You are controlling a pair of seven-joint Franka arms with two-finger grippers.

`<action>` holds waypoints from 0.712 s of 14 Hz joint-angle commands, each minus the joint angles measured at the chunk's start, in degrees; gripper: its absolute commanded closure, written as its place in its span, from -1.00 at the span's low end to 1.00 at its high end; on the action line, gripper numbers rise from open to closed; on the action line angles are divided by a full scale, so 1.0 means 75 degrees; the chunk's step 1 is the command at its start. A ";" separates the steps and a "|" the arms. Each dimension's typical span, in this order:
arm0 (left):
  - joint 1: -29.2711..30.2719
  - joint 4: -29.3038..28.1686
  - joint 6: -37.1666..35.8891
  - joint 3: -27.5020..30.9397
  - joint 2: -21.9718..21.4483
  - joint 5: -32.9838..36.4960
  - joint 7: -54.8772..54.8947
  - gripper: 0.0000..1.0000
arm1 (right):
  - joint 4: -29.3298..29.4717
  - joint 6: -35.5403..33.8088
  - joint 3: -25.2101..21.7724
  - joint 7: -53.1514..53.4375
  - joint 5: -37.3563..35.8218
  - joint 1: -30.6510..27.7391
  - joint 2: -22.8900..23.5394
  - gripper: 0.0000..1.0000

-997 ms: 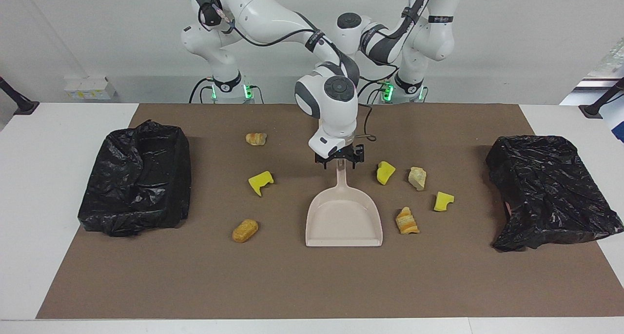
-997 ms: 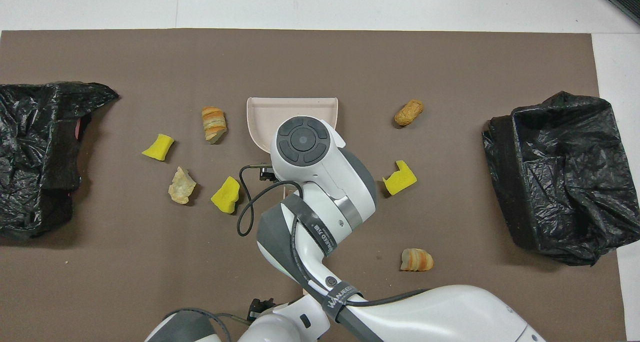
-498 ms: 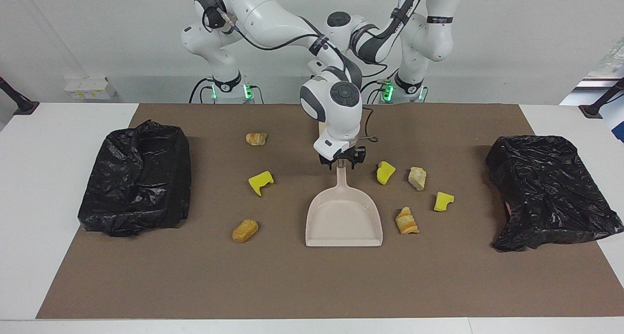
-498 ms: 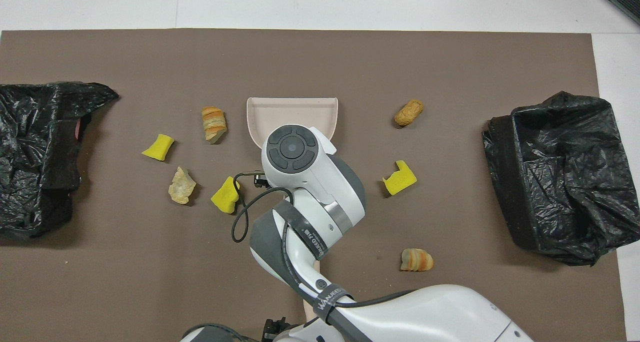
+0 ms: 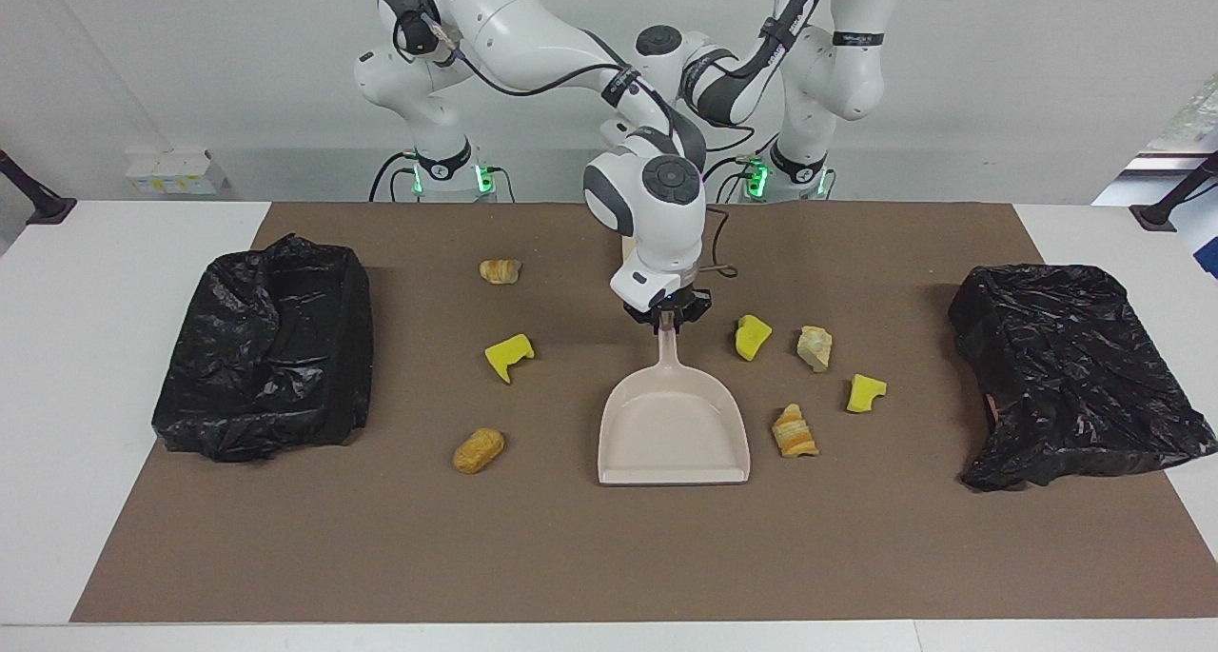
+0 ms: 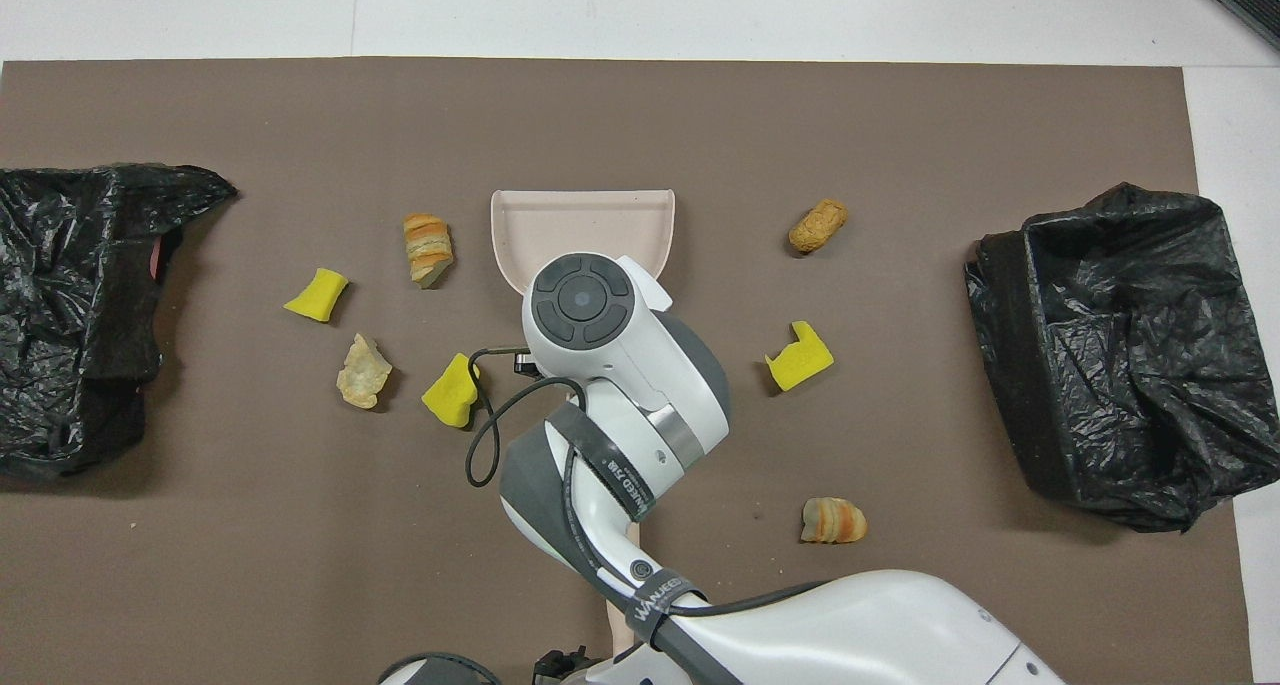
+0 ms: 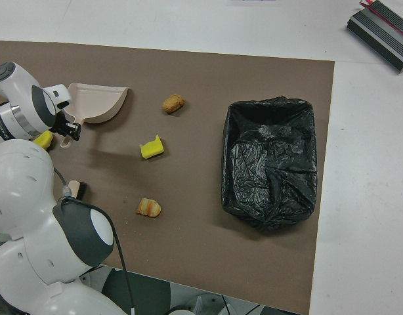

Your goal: Sweep and dump trash in bin

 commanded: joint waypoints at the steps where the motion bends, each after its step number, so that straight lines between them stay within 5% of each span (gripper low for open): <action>1: -0.0199 -0.0138 0.0085 0.0101 -0.0065 -0.0046 -0.0055 0.06 | -0.0086 0.0110 0.0012 -0.1031 -0.0054 -0.0165 -0.0305 1.00; 7: -0.0281 -0.0126 0.0190 0.0101 0.0262 -0.0210 -0.0008 0.06 | -0.0075 -0.0228 0.0012 -0.5610 -0.0043 -0.1114 -0.0482 1.00; 8: -0.0281 -0.0103 0.0214 0.0101 0.0322 -0.0268 0.0027 0.17 | 0.0041 -0.0462 0.0000 -0.6290 -0.0054 -0.1255 -0.0470 1.00; 10: -0.0257 -0.0056 0.0144 0.0113 0.0357 -0.0304 0.0004 1.00 | 0.0136 -0.0954 0.0000 -0.7440 -0.0112 -0.1431 -0.0412 1.00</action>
